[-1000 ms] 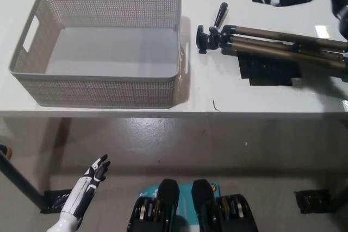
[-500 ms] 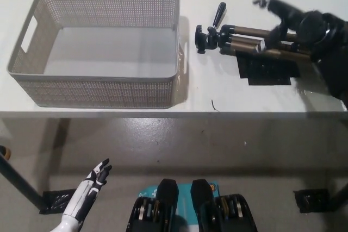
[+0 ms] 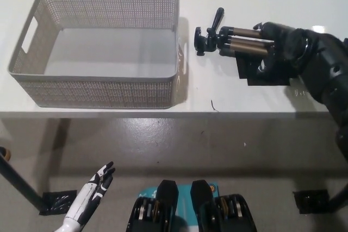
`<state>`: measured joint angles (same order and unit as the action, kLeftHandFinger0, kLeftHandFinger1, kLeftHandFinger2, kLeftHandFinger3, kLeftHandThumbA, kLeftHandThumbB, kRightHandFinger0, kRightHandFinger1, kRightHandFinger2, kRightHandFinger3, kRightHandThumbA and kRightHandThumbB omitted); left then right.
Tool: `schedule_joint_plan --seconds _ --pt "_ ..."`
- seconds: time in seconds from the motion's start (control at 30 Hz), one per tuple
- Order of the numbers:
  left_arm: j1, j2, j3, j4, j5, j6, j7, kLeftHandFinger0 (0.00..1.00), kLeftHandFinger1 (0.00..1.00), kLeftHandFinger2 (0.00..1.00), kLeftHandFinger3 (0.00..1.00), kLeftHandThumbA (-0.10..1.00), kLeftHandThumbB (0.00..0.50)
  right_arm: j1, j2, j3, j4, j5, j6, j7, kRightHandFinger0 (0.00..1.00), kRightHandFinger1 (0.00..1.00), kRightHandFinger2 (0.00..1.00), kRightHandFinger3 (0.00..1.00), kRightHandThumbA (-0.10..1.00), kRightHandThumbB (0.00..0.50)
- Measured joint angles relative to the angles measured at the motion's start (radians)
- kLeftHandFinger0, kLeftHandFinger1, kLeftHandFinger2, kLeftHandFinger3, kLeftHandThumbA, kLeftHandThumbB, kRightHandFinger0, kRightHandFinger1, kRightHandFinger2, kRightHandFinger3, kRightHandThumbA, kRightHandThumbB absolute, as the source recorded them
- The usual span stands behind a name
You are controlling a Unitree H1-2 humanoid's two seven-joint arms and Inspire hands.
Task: The robot uses its right hand to pick the tripod on the desk and places it into a rectangular container on the left.
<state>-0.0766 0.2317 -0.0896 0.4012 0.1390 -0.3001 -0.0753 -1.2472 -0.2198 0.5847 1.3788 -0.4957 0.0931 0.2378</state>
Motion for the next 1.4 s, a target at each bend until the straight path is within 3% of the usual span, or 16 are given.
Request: schedule_joint_plan --seconds 0.13,0.17,0.23,0.33,0.5,0.57,0.73,0.8,0.87,0.93,1.0,1.03,1.07,1.1,1.23,1.4 --pt "-0.001 0.000 0.000 0.003 0.002 -0.009 0.000 1.00 1.00 1.00 1.00 1.00 0.500 0.008 0.013 0.038 0.007 -0.031 0.006 -0.038 1.00 1.00 1.00 1.00 0.32 0.350" --pt "-0.002 0.000 0.000 0.003 0.003 -0.010 0.000 1.00 1.00 1.00 1.00 1.00 0.500 0.011 0.014 0.040 0.010 -0.034 0.006 -0.048 0.81 0.97 1.00 1.00 0.05 0.256" --pt "-0.002 0.000 0.000 0.003 0.008 -0.011 0.000 1.00 1.00 1.00 1.00 1.00 0.500 0.023 0.015 0.055 0.011 -0.046 0.004 -0.086 0.47 0.59 0.70 0.88 -0.10 0.208" --pt "-0.002 0.002 0.000 0.003 0.012 -0.011 0.000 1.00 1.00 1.00 1.00 1.00 0.500 0.039 0.014 0.096 0.011 -0.077 -0.001 -0.169 0.60 0.71 0.79 0.75 -0.10 0.170" --pt "-0.003 0.004 0.000 0.004 0.013 -0.015 0.000 1.00 1.00 1.00 1.00 1.00 0.500 0.064 0.011 0.111 0.013 -0.108 -0.032 -0.280 0.31 0.43 0.53 0.57 -0.10 0.227" --pt "-0.004 0.004 -0.001 0.005 0.017 -0.016 0.000 1.00 1.00 1.00 1.00 1.00 0.500 0.071 0.005 0.112 0.015 -0.118 -0.045 -0.314 0.39 0.48 0.53 0.53 -0.10 0.218" --pt "-0.004 0.004 -0.004 0.005 0.022 -0.017 0.000 1.00 1.00 1.00 1.00 1.00 0.500 0.081 -0.004 0.116 0.015 -0.135 -0.081 -0.370 0.06 0.20 0.32 0.36 -0.10 0.211" --pt "-0.003 0.004 -0.006 0.004 0.024 -0.018 0.000 1.00 1.00 1.00 1.00 1.00 0.500 0.080 -0.010 0.120 0.013 -0.145 -0.105 -0.387 0.13 0.29 0.38 0.39 -0.10 0.228" --pt "-0.003 0.007 -0.007 0.003 0.026 -0.018 -0.001 1.00 1.00 1.00 1.00 1.00 0.500 0.078 -0.018 0.111 0.007 -0.146 -0.128 -0.398 0.01 0.18 0.37 0.38 -0.10 0.153" --pt "-0.003 0.010 -0.008 0.003 0.028 -0.019 -0.001 1.00 1.00 1.00 1.00 1.00 0.500 0.073 -0.027 0.093 0.000 -0.144 -0.149 -0.404 0.13 0.48 0.92 0.65 -0.10 0.136" --pt "-0.004 0.012 -0.009 0.003 0.029 -0.019 -0.001 1.00 1.00 1.00 1.00 1.00 0.500 0.065 -0.041 0.070 -0.021 -0.141 -0.173 -0.405 0.08 0.47 0.85 0.76 -0.10 0.185" --pt "-0.004 0.012 -0.009 0.003 0.029 -0.019 -0.001 1.00 1.00 1.00 1.00 1.00 0.500 0.064 -0.050 0.059 -0.042 -0.141 -0.179 -0.403 0.30 0.57 0.85 0.90 -0.10 0.266" --pt "-0.003 0.012 -0.009 0.004 0.030 -0.019 -0.001 1.00 1.00 1.00 1.00 1.00 0.500 0.064 -0.061 0.048 -0.070 -0.141 -0.182 -0.398 0.02 0.37 0.65 0.60 -0.10 0.242" --pt "-0.004 0.012 -0.009 0.004 0.030 -0.019 -0.001 1.00 1.00 1.00 1.00 1.00 0.500 0.063 -0.074 0.038 -0.111 -0.141 -0.186 -0.390 0.00 0.27 0.56 0.44 -0.10 0.249" --pt "-0.004 0.011 -0.011 0.004 0.030 -0.019 -0.001 1.00 1.00 1.00 1.00 1.00 0.500 0.051 -0.109 0.014 -0.243 -0.142 -0.188 -0.359 0.00 0.43 0.91 0.62 -0.10 0.155" --pt "-0.004 0.012 -0.012 0.006 0.028 -0.019 -0.003 1.00 1.00 1.00 1.00 1.00 0.500 0.029 -0.140 -0.013 -0.413 -0.145 -0.189 -0.307 0.00 0.36 0.82 0.51 -0.10 0.236"
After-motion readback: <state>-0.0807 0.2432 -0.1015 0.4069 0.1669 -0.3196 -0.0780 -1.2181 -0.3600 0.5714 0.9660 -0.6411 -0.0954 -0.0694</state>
